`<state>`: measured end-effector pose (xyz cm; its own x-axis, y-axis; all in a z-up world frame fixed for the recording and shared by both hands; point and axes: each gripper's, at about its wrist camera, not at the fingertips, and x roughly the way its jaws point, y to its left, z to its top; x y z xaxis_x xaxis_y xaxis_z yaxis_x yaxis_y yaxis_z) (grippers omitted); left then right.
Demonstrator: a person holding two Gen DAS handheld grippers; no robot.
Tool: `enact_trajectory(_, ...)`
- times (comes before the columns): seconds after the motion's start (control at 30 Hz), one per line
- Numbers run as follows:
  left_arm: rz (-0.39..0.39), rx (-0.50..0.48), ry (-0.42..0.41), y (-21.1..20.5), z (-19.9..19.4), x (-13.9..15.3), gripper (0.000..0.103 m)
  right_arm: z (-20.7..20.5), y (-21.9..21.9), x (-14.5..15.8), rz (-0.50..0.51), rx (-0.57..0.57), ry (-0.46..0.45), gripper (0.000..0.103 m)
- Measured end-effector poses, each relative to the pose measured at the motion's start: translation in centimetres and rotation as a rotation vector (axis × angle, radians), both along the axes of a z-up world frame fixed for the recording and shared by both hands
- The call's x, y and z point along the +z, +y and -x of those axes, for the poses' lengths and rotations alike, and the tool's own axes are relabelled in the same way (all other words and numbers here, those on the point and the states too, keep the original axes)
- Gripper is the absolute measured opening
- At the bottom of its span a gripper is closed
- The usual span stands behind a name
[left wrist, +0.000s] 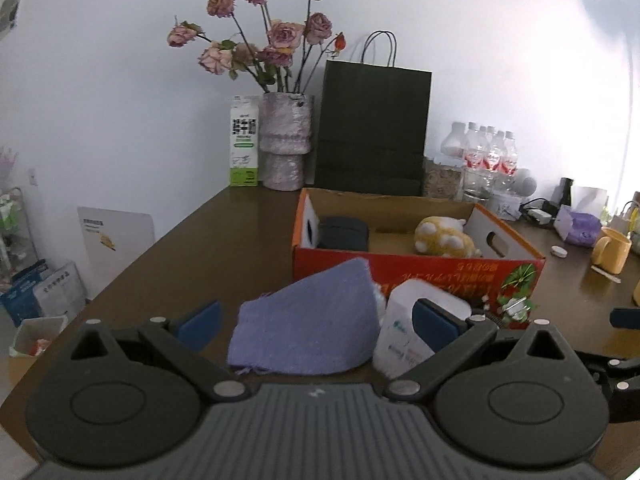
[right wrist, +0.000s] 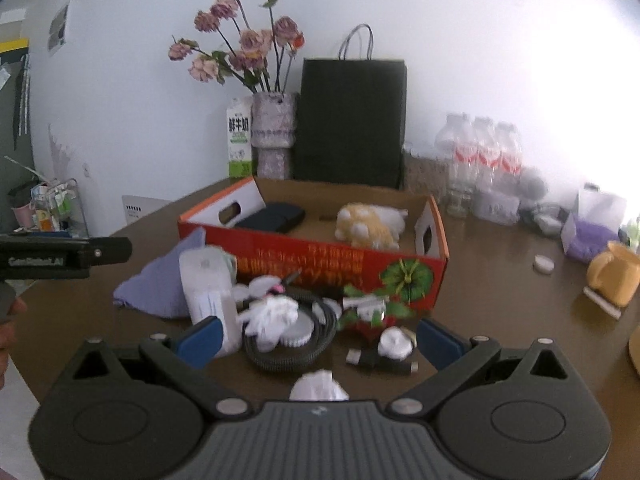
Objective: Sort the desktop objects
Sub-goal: 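Withdraw both tools from the box back over the table, then grasp crumpled white tissue with right tool while left tool grasps white plastic container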
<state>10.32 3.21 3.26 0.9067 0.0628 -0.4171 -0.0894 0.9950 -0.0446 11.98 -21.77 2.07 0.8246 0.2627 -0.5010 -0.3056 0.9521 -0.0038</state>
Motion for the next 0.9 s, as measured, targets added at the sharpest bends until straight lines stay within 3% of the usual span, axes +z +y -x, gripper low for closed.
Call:
enact_trajectory(0.23,0.000,-0.003,0.037,-0.5,0.1,-1.3,0.103,0.5,-0.6,-2.1,-0.006,-0.038,0.057,0.103)
enact_trajectory(0.9,-0.024,-0.027,0.089,-2.1,-0.9,-2.9,0.103,-0.9,-0.8,-4.3,-0.007,-0.051,0.122,0.101)
